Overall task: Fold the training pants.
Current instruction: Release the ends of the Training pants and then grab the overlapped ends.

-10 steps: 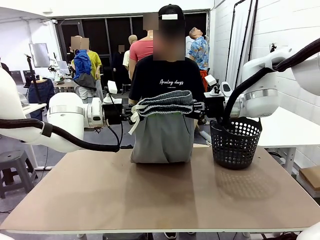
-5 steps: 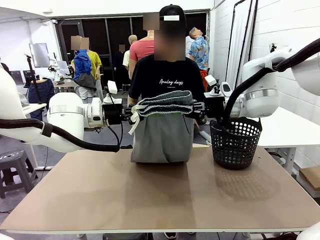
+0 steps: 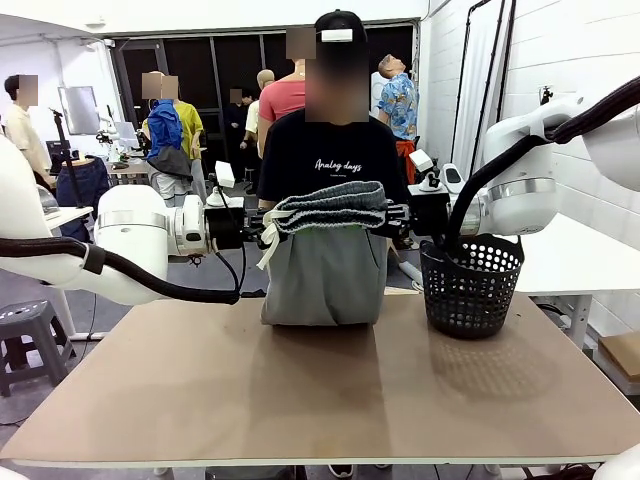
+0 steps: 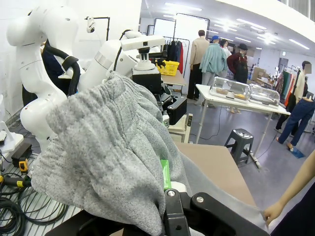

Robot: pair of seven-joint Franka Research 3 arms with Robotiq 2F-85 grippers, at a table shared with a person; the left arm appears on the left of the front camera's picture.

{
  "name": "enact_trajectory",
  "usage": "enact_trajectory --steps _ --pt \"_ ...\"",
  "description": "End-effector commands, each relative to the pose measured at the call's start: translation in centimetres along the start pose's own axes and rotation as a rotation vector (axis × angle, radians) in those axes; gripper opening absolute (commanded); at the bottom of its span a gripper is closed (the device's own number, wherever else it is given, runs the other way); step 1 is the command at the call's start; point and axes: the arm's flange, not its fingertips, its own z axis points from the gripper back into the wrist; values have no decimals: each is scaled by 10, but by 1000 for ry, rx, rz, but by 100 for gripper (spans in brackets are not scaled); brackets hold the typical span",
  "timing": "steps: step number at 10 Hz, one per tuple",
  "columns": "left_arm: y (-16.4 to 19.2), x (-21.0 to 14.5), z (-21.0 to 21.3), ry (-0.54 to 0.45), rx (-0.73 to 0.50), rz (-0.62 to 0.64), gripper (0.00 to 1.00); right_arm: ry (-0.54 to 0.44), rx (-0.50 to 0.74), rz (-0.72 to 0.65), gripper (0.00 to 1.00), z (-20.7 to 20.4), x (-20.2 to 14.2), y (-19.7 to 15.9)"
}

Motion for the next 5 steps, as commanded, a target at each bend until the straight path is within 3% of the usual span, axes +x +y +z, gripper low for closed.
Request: enact_trajectory --steps 1,5 --pt "0 2 0 -4 3 6 0 -19 2 -9 0 1 -1 2" --pt "0 2 0 -4 3 6 0 -19 2 -9 0 1 -1 2"
